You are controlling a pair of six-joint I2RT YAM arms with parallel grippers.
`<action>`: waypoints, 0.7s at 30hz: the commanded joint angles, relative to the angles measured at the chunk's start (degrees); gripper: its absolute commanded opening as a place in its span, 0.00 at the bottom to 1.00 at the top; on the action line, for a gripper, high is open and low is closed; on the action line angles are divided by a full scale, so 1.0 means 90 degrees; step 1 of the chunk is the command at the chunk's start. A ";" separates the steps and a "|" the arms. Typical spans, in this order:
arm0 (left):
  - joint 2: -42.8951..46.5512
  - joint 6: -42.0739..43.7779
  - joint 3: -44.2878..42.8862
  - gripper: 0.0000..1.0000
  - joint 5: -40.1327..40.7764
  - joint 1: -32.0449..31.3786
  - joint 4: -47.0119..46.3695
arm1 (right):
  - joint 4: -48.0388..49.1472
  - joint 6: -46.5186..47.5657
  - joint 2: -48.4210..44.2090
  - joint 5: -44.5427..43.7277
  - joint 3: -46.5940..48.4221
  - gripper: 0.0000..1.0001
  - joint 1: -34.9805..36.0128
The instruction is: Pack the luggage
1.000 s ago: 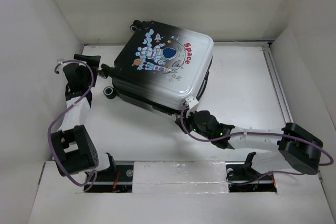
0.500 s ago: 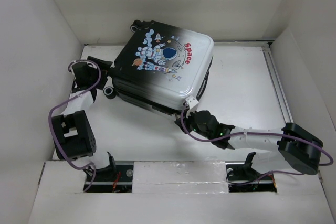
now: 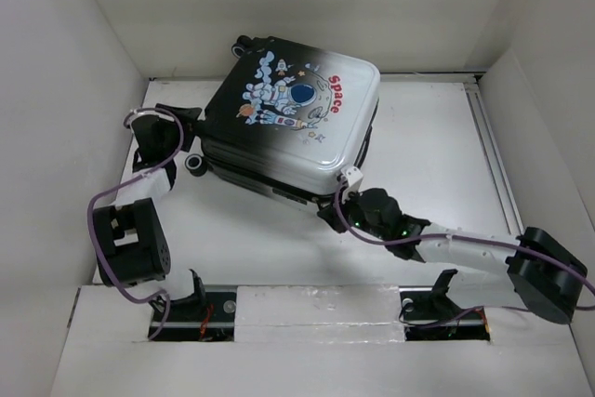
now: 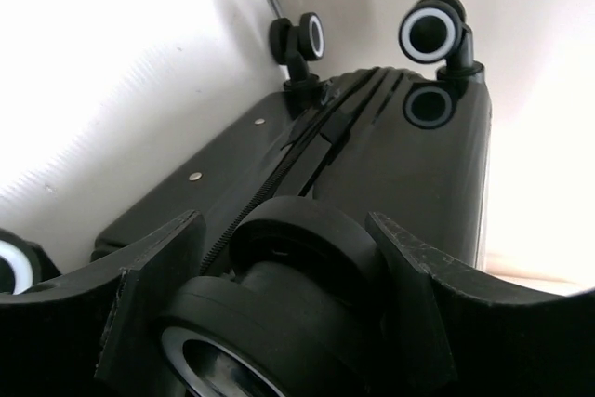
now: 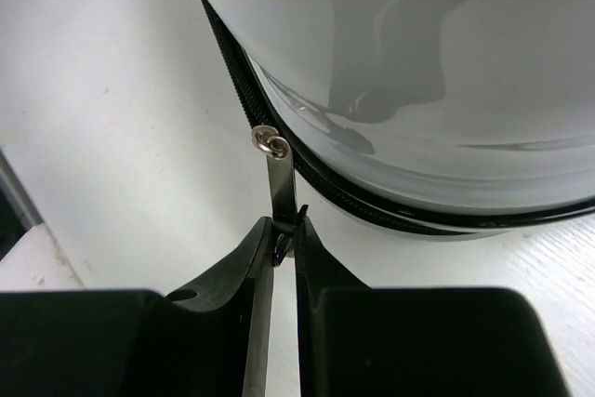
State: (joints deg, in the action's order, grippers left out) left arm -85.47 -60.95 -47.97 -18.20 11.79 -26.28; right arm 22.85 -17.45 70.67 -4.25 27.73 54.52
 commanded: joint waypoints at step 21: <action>0.2680 0.0073 0.2439 0.00 0.1602 -0.5069 -0.1386 | -0.0509 0.0573 -0.0599 0.1948 0.0680 0.00 -0.2145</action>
State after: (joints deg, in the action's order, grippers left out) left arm -62.02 -66.28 -26.89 12.91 -25.26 -37.32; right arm 6.46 -11.42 63.59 5.91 29.63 26.85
